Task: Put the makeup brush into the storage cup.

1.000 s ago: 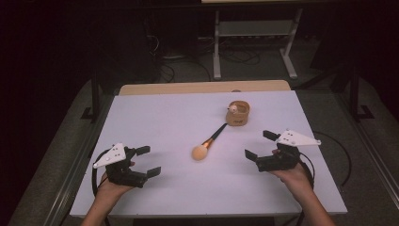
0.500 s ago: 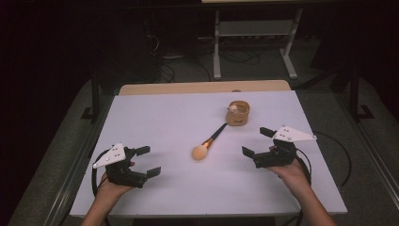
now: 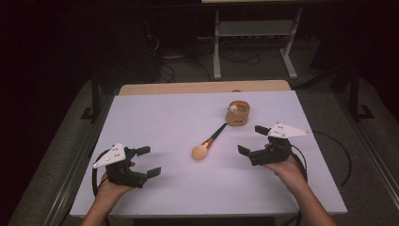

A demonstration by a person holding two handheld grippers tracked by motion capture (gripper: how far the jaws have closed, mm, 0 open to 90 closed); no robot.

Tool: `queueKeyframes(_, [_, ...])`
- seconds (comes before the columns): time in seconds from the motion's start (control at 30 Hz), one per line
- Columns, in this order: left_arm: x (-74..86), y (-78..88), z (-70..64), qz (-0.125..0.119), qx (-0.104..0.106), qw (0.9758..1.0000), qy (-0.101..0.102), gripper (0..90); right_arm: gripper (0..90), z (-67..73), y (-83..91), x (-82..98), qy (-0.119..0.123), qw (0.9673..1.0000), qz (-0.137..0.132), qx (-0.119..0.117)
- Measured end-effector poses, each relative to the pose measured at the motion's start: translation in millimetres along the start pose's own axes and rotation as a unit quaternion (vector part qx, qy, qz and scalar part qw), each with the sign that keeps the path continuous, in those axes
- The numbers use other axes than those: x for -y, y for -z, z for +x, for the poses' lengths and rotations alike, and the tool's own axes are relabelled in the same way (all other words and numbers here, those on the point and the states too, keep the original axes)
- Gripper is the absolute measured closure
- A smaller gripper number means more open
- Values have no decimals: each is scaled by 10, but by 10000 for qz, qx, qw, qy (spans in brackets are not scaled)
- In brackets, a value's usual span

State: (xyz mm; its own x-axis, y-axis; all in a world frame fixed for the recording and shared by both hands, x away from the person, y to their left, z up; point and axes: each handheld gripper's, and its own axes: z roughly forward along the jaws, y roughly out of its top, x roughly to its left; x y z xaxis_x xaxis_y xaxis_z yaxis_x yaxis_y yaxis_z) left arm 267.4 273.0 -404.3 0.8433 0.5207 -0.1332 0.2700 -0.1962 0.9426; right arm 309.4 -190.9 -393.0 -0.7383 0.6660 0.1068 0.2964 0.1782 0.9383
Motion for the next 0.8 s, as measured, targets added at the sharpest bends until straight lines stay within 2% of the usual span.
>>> queueKeyframes(0.23, [-2, 1, -5, 37, 20, 10000, 0, 99, 0, 5, -86, -64, 86, 9999, 5, -75])
queueKeyframes(0.8, [2, 8, -1, -2, 8, 10000, 2, 99, 0, -7, -298, -156, 201, 9990, 227, -316])
